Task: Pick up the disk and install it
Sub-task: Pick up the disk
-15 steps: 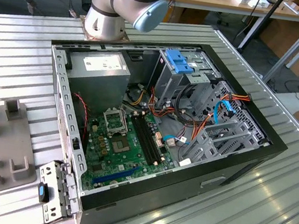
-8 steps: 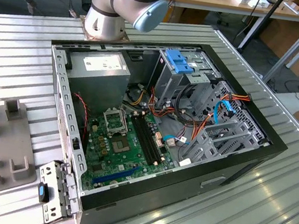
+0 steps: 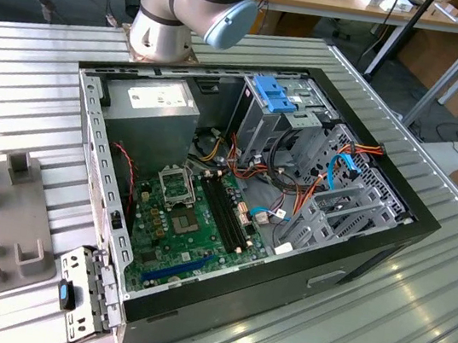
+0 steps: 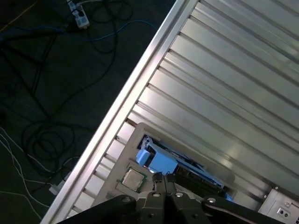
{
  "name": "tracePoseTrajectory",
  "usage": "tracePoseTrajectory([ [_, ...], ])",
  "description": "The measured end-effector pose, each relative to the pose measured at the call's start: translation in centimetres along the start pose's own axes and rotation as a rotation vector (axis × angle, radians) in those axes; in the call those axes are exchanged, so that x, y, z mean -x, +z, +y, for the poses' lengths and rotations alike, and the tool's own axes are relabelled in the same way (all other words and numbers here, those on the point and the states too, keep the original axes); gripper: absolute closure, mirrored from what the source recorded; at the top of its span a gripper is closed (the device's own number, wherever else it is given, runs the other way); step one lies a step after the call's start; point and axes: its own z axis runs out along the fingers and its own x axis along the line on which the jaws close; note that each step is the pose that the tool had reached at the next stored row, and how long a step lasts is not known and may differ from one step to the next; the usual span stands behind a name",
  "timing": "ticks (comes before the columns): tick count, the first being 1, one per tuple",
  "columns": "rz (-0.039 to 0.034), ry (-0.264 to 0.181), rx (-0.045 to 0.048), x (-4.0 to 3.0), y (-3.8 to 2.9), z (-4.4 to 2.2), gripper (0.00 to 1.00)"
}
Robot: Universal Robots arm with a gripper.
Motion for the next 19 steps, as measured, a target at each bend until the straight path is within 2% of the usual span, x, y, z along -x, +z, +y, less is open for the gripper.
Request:
tracePoseTrajectory([
  [5,0.0009,-0.045,0.0011,0.0,0.0,0.0,0.89],
  [10,0.0038,-0.166,0.0042,0.0,0.0,0.0,0.89],
  [14,0.0047,-0.211,0.0053,0.0,0.0,0.0,0.89],
  [19,0.007,-0.307,0.0077,0.0,0.0,0.02,0.89],
])
